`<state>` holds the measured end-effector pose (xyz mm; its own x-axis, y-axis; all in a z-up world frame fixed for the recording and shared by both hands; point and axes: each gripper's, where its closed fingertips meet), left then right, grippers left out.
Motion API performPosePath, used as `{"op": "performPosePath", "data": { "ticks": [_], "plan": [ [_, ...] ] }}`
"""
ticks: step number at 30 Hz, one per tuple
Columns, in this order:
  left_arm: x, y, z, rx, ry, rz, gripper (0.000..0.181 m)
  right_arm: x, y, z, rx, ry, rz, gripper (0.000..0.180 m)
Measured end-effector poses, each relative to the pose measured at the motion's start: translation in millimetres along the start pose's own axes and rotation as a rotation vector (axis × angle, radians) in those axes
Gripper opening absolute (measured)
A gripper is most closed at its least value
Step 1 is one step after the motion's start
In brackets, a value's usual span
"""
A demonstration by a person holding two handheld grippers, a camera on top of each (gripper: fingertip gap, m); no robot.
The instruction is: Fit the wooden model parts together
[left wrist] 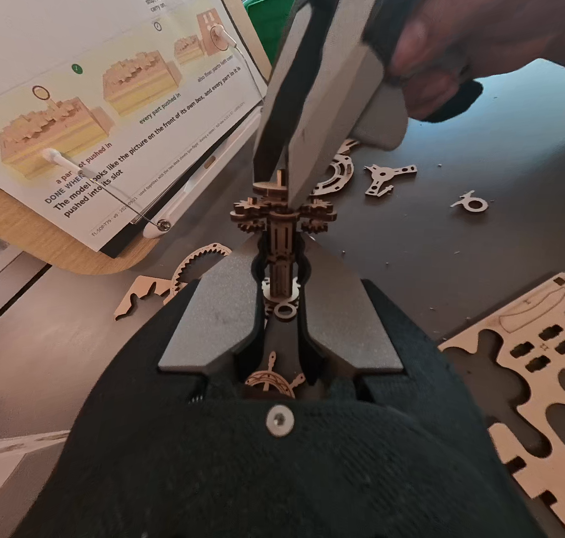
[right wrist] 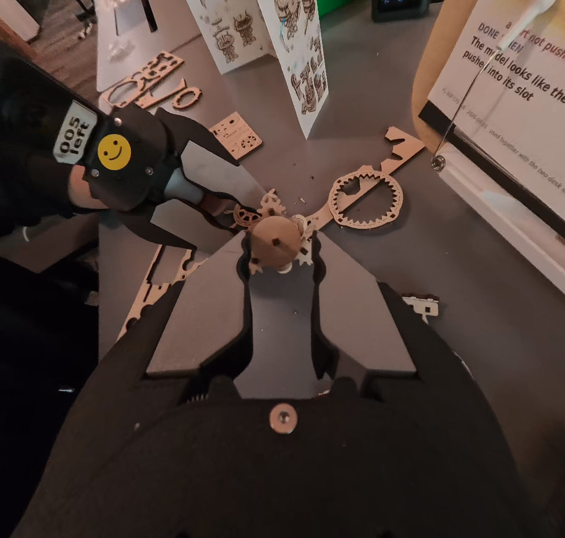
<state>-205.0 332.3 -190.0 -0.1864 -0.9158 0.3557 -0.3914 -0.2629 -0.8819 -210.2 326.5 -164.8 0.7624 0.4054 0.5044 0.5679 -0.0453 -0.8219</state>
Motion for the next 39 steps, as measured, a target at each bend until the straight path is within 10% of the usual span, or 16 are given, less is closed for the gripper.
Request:
{"op": "performPosePath", "data": {
  "ticks": [18,26,39],
  "plan": [
    [0.8,-6.6,12.6,0.100,0.101,0.027,0.015,8.9,2.6,-11.8,0.194,-0.029,-0.038,0.028],
    [5.6,1.1,-6.5,0.166,0.042,0.009,0.014,62.5,-34.8,19.1,-0.119,-0.054,0.237,0.028],
    [16.4,-23.7,-4.2,0.253,0.189,0.212,0.015,8.4,65.6,33.6,0.146,0.172,-0.369,0.032]
  ]
}}
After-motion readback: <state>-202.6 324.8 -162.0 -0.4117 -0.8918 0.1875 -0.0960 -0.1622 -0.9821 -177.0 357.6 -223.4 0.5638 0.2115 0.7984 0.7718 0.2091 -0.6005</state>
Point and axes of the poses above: each gripper's, where its closed fingertips meet, x back along the fingers, y out of its underside, z = x × y across the jaws
